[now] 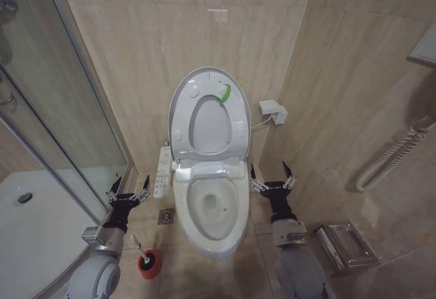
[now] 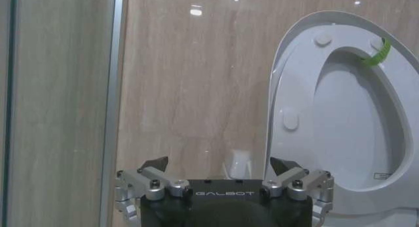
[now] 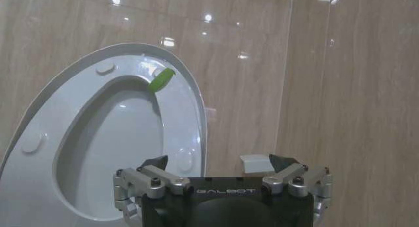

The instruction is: Open the toilet lid, clean the toilet bowl with a toilet brush, close the toilet lid, and flush.

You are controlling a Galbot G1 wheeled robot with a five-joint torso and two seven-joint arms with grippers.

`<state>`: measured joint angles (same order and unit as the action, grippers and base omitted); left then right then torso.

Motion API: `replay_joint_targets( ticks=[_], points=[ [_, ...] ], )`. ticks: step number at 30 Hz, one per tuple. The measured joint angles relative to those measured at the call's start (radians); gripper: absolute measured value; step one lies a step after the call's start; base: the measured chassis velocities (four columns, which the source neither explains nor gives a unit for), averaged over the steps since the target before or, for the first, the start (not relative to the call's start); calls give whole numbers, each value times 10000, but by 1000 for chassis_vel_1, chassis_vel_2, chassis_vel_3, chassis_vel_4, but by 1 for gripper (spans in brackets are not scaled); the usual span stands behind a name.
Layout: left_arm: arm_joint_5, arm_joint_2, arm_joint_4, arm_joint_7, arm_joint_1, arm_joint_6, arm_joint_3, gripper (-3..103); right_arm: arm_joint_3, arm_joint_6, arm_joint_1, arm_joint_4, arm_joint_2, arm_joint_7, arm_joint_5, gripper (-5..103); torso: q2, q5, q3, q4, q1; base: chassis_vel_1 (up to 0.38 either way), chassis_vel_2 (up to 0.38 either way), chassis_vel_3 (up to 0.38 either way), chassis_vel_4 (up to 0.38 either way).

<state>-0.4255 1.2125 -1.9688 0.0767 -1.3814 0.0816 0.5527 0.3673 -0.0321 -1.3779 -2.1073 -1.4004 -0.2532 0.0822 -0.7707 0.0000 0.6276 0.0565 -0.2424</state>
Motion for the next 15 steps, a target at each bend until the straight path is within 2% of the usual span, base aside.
replay_joint_targets(
  ticks=[15],
  points=[
    [0,0,0,0,0,0,0,100,0,0,0,-1,0,0,0,100,-2,0,0,0,0,0,0,0,0]
  ],
)
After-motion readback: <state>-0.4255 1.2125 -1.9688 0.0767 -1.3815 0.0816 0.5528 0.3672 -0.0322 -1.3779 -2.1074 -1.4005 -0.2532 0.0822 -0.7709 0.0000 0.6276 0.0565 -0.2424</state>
